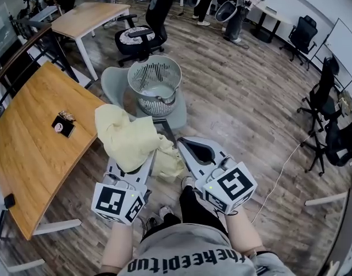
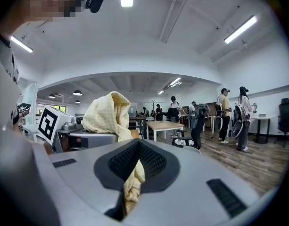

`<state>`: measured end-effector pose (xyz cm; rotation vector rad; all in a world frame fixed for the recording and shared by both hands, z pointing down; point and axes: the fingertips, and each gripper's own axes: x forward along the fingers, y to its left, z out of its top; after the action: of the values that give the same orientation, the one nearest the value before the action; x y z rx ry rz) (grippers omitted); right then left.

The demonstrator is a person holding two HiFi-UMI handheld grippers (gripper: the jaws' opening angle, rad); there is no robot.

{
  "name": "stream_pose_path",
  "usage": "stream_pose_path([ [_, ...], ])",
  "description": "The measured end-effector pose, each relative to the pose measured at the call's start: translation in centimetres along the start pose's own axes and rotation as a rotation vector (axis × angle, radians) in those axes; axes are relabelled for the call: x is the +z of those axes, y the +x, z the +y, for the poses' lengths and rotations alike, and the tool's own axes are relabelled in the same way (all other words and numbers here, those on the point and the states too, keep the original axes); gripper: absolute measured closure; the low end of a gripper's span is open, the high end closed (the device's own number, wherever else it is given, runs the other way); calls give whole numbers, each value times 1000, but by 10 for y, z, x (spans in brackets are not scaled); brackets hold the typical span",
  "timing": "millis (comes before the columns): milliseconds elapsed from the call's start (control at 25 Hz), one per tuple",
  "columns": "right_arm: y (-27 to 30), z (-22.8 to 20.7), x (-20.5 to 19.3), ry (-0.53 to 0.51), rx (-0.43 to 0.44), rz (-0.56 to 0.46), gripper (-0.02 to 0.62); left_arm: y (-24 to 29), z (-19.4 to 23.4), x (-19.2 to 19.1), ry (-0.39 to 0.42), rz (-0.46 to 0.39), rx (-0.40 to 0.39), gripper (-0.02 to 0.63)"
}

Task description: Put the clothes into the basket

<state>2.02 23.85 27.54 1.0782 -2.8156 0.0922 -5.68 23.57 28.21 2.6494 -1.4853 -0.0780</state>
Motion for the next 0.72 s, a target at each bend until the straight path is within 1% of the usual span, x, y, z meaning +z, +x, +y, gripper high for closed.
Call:
stream_pose_path([
  [360,34,-29,11,-6,60,-4,588,33,25,6,1,-6,51,445],
  [720,62,-72,21,-17,113,-7,588,79,46,11,-9,-12,101,445],
])
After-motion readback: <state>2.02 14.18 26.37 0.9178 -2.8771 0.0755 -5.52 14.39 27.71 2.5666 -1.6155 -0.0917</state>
